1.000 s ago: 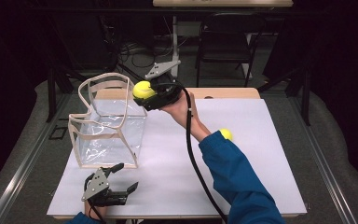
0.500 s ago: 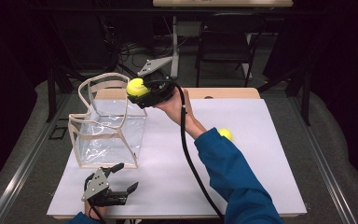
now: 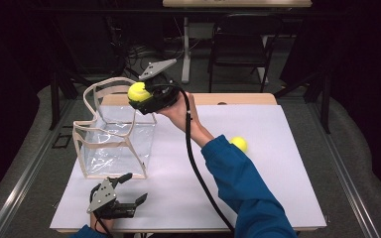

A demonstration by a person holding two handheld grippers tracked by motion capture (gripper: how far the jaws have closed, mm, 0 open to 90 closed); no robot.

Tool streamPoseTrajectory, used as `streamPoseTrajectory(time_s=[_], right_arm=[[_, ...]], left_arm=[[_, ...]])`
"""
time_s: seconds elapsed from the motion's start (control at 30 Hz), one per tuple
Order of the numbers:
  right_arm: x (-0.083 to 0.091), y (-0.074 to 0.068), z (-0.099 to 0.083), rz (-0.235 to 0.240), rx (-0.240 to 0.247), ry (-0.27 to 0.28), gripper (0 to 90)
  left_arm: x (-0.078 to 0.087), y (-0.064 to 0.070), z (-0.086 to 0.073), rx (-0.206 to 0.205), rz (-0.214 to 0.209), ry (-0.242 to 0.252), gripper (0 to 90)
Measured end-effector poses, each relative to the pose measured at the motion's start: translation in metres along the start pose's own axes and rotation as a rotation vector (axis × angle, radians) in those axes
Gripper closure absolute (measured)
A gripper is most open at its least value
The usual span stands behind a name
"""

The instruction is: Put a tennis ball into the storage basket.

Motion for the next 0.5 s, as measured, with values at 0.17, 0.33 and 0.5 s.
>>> streamPoseTrajectory(time_s=[0.17,0.33,0.5], right_arm=[[-0.003,-0.002,0.004,0.004,-0.003,0.018,26.3],[-0.009,-0.005,0.005,0.007,-0.008,0.019,26.3],[-0.014,-0.009,0.007,0.012,-0.008,0.021,26.3]], left_arm=[[0.0,0.0,0.0,-0.001,0.0,0.0,15.8],[0.0,0.0,0.0,0.003,-0.001,0.001,15.8],[0.001,-0.001,0.0,0.001,0.003,0.003,15.8]])
Point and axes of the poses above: each handheld gripper's, and its own axes: x roughly backward along the jaws, z roughly out of its top, y roughly to its right, the point moved 9 cm from there along -x, roughly forward along the jaws, and after that the axes turned 14 degrees about -x, right-handed, at the moved point
